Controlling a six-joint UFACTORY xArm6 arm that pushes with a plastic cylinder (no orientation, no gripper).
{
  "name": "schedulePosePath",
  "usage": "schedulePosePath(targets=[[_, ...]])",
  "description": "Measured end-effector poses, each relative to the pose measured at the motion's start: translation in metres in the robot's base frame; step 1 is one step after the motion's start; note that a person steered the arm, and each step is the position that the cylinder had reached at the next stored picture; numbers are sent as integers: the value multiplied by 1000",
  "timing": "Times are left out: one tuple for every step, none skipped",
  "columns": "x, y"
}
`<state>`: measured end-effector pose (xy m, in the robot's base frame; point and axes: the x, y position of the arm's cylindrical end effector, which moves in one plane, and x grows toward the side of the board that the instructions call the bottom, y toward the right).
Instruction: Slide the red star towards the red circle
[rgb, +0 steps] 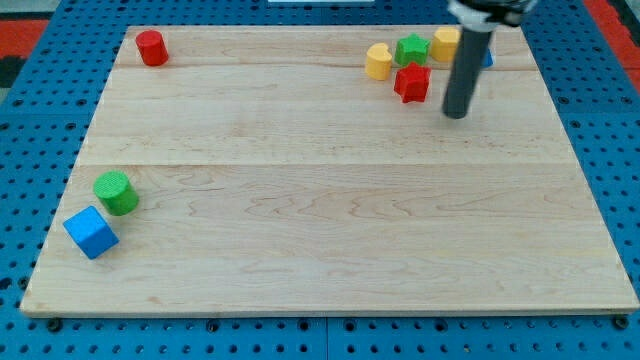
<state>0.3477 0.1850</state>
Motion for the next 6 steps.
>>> schedulePosePath(targets=[[-40, -35], [-55, -118], [-45, -193], [-11, -125], [6, -201], [-40, -261]])
